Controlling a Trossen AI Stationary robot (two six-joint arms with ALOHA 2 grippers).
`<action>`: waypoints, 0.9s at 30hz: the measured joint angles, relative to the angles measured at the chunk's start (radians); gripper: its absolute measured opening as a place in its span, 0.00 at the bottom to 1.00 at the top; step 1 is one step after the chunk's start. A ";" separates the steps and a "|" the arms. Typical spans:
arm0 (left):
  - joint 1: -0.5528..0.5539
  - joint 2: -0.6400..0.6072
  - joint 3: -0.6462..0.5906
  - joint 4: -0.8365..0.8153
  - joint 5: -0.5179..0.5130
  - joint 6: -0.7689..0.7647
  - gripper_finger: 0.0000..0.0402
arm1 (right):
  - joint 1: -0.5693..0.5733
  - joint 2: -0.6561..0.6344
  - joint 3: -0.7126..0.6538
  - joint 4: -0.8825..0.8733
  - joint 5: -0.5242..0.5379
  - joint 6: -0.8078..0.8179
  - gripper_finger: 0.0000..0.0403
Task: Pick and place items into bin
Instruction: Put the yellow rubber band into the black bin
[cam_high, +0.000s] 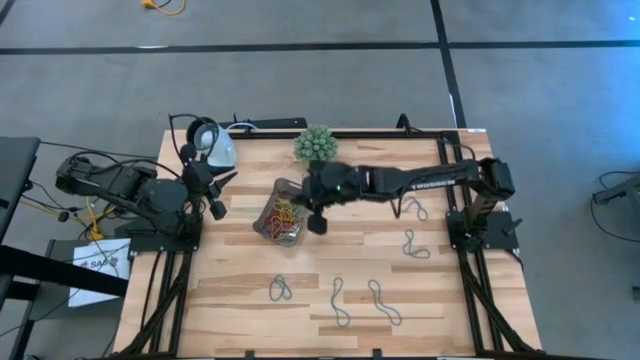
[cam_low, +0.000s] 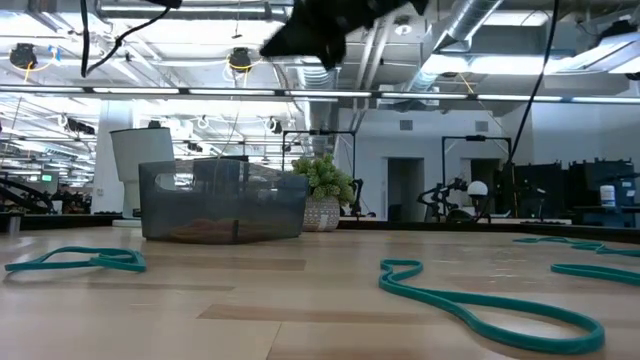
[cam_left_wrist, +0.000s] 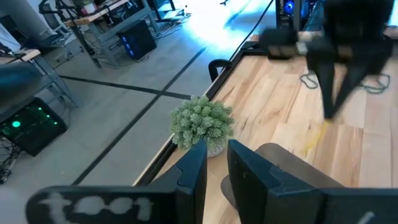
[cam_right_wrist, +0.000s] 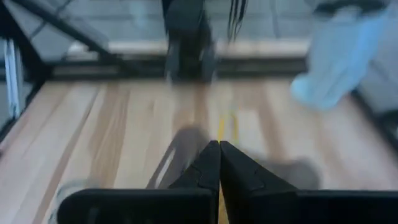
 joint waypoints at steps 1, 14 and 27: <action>0.000 0.000 -0.006 0.001 0.000 0.000 0.14 | -0.008 0.002 0.025 -0.001 0.000 -0.010 0.00; 0.000 0.002 -0.095 0.009 -0.007 -0.038 0.14 | -0.053 0.010 0.084 0.000 -0.075 0.006 0.00; 0.000 0.009 -0.111 0.031 -0.004 -0.062 0.14 | -0.050 0.267 0.104 0.060 -0.052 0.094 0.00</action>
